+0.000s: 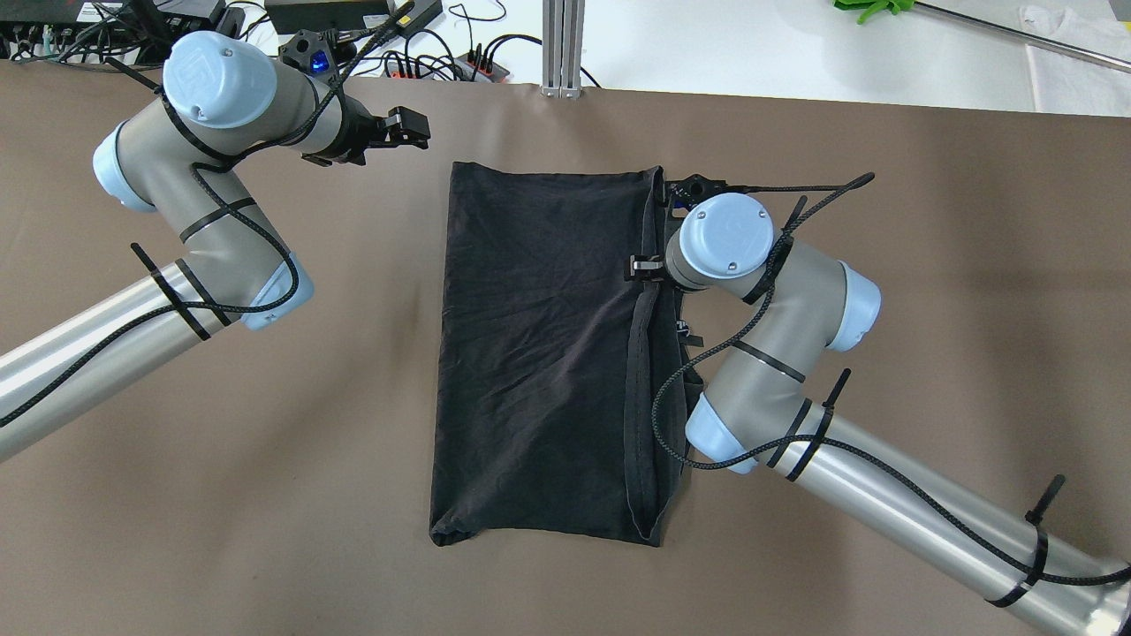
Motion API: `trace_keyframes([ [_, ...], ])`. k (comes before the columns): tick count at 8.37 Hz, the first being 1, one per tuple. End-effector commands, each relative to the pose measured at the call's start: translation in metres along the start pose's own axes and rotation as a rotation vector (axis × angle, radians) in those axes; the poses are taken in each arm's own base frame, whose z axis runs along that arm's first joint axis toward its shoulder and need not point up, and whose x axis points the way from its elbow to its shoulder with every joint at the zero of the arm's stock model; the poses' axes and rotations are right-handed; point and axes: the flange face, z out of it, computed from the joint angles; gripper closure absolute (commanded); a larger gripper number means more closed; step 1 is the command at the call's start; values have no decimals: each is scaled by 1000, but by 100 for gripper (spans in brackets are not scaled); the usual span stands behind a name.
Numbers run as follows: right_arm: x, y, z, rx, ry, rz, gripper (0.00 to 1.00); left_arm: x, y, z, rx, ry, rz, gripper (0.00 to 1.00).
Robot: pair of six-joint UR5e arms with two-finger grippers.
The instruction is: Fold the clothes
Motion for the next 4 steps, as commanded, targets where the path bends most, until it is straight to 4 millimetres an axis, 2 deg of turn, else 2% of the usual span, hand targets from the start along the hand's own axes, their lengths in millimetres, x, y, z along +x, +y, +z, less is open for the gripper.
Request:
trace_keyframes([
  [1,-33,24,15,-6,10,-9,6,-4,1,1,0,-4,0,0],
  [4,-28,28,27,-9,28,-17,6,-4,1,1,0,-6,1,0],
])
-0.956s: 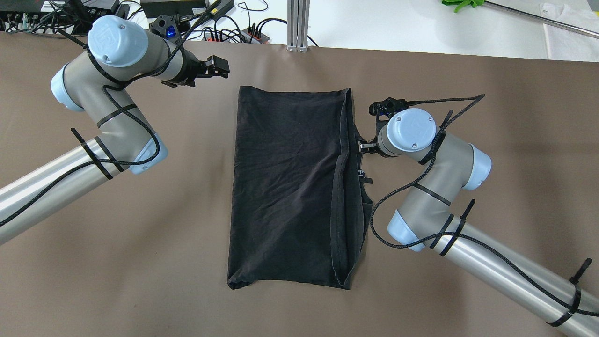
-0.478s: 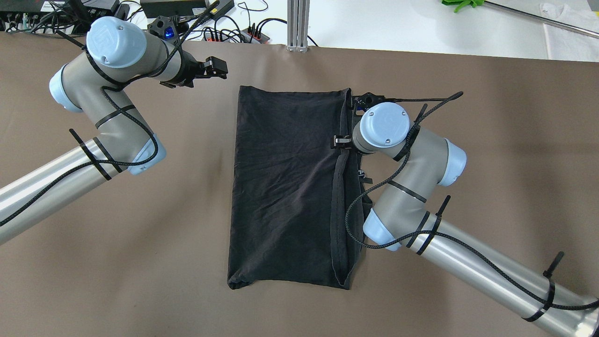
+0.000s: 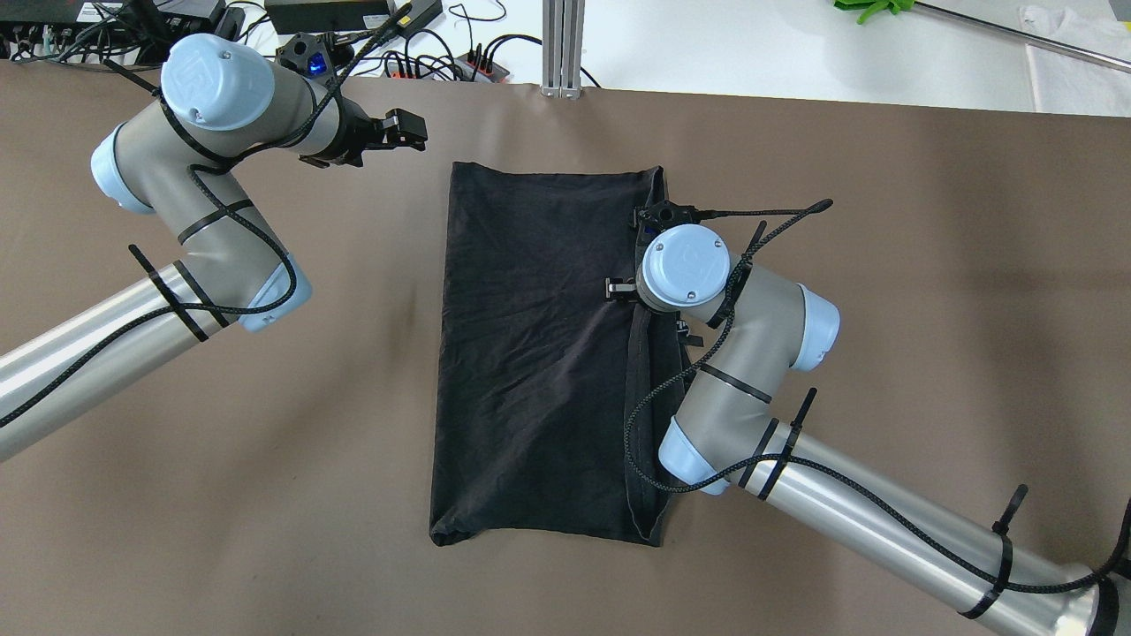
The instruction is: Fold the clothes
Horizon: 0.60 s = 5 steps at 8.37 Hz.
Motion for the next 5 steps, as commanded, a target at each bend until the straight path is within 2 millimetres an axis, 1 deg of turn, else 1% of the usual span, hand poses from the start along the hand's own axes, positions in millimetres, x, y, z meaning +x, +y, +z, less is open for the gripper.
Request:
trace_keyframes([
  [1,5,5,6,-7,8,-12,6,0,1,1,-2,-2,-1,0],
  [4,28,15,19,-28,31,-28,6,6,0,0,18,-1,-1,0],
  [5,30,16,20,-30,34,-27,6,6,0,0,18,-1,-2,0],
])
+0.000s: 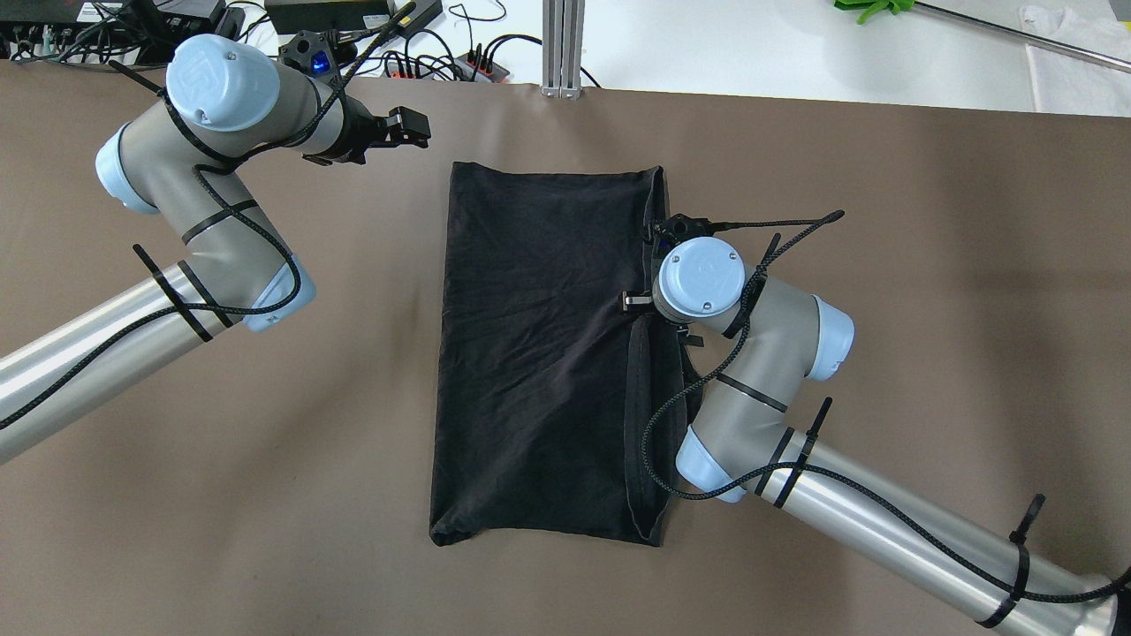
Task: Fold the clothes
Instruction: 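Adjust the right gripper along the shirt's side edge farthest from the robot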
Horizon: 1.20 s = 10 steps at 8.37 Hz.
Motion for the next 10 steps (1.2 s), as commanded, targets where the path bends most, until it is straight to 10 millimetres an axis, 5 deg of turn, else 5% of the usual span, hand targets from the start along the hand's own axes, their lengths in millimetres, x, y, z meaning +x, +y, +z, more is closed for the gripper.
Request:
trace_keyframes([
  [1,9,3,4,-4,9,-6,6,1,0,0,3,0,-4,0],
  [3,19,2,-8,4,-1,-53,6,-2,1,1,3,-1,-4,0],
  [5,47,16,4,-9,21,-71,6,-3,1,1,2,-2,-12,0],
  [7,52,19,2,-9,20,-72,6,-6,2,1,2,-5,-21,0],
  [10,59,-3,-24,-8,-18,-93,6,-7,2,2,1,-7,-21,0],
])
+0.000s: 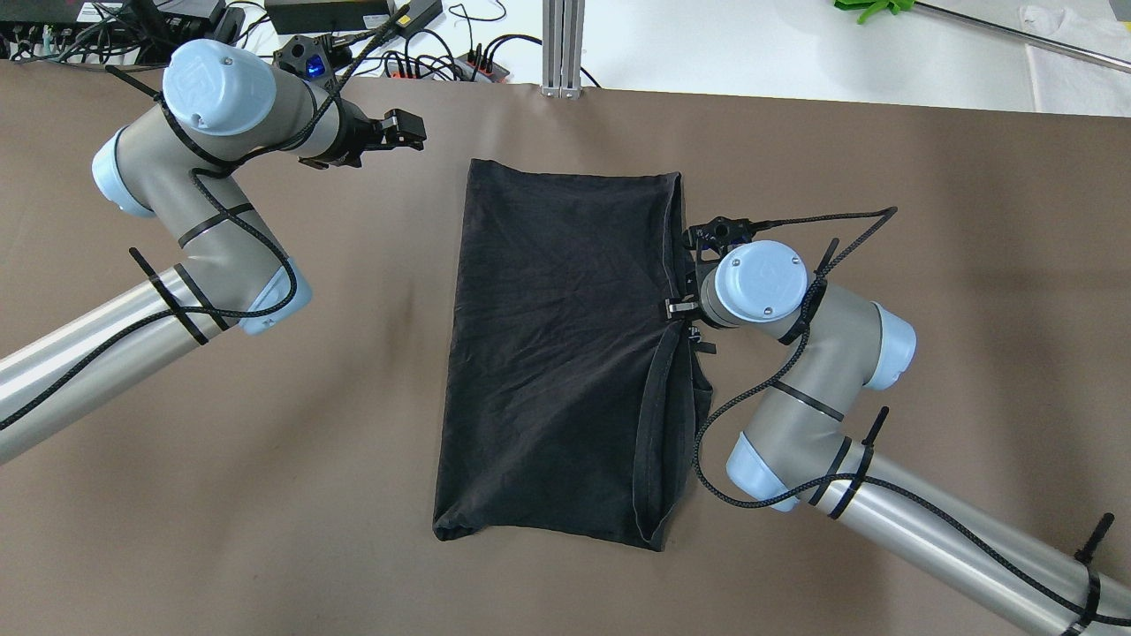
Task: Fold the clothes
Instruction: 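Adjust the right gripper along the shirt's side edge farthest from the robot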
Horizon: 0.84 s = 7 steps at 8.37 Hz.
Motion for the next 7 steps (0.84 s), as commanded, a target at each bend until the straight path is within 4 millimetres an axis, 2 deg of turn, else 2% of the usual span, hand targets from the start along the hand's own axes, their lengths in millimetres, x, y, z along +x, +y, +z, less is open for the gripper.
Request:
trace_keyframes([
  [1,7,-14,-14,-8,-26,2,6,0,0,0,0,-1,-1,0],
  [3,-5,-22,-18,9,-33,17,6,-1,0,1,-1,-2,-1,0],
  [4,-5,-24,-7,2,-17,17,6,0,0,0,0,-1,-1,0],
  [5,-13,-32,5,3,3,18,6,0,0,0,0,-1,-1,0],
  [7,-16,-39,13,19,18,13,6,5,3,1,-3,3,3,0],
])
